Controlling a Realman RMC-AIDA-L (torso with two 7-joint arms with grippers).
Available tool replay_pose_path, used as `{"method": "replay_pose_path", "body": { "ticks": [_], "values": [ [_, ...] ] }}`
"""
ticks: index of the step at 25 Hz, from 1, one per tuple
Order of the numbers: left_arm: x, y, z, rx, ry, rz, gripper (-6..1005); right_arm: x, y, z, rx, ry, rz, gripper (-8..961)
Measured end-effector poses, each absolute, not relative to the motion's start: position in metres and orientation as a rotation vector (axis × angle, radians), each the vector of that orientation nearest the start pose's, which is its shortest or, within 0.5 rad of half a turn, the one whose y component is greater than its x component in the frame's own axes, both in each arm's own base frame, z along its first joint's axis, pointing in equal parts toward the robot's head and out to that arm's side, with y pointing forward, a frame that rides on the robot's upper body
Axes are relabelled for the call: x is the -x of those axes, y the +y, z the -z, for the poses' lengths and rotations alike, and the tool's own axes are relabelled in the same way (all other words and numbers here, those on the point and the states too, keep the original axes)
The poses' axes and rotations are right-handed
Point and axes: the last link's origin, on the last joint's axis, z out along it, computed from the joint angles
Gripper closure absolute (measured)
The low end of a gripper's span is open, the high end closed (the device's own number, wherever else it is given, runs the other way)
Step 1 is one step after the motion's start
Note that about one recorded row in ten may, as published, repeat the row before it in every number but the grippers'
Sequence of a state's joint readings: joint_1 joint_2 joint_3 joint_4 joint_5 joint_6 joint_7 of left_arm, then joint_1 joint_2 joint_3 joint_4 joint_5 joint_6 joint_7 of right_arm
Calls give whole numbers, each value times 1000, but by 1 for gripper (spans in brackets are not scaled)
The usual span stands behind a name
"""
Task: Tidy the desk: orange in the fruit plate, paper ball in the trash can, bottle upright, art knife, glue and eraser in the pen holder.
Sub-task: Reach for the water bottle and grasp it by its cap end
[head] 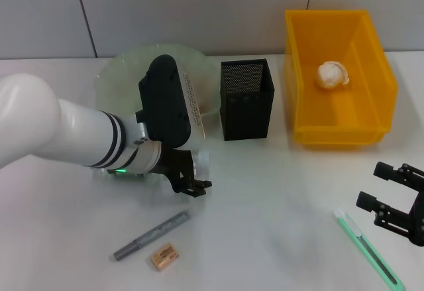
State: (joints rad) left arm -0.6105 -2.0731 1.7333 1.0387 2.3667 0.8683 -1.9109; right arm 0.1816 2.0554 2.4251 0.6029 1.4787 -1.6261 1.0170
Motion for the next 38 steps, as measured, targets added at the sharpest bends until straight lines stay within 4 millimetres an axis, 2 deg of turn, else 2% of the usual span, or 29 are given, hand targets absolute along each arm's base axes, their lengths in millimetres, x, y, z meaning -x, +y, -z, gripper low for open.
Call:
{"method": "replay_pose_path", "body": {
  "ticks": [22, 28, 31, 38],
  "values": [
    [181, 380, 87, 2693, 133, -410, 192, -333, 245, -27, 2384, 519, -856, 259],
    [182, 380, 88, 2696, 136, -415, 338, -332, 245, -26, 2383, 521, -858, 258],
    [182, 380, 88, 2693, 137, -413, 445, -332, 245, -26, 2384, 521, -859, 258],
    [182, 381, 88, 2680, 137, -402, 444, -332, 245, -25, 2385, 523, -857, 258]
  ]
}}
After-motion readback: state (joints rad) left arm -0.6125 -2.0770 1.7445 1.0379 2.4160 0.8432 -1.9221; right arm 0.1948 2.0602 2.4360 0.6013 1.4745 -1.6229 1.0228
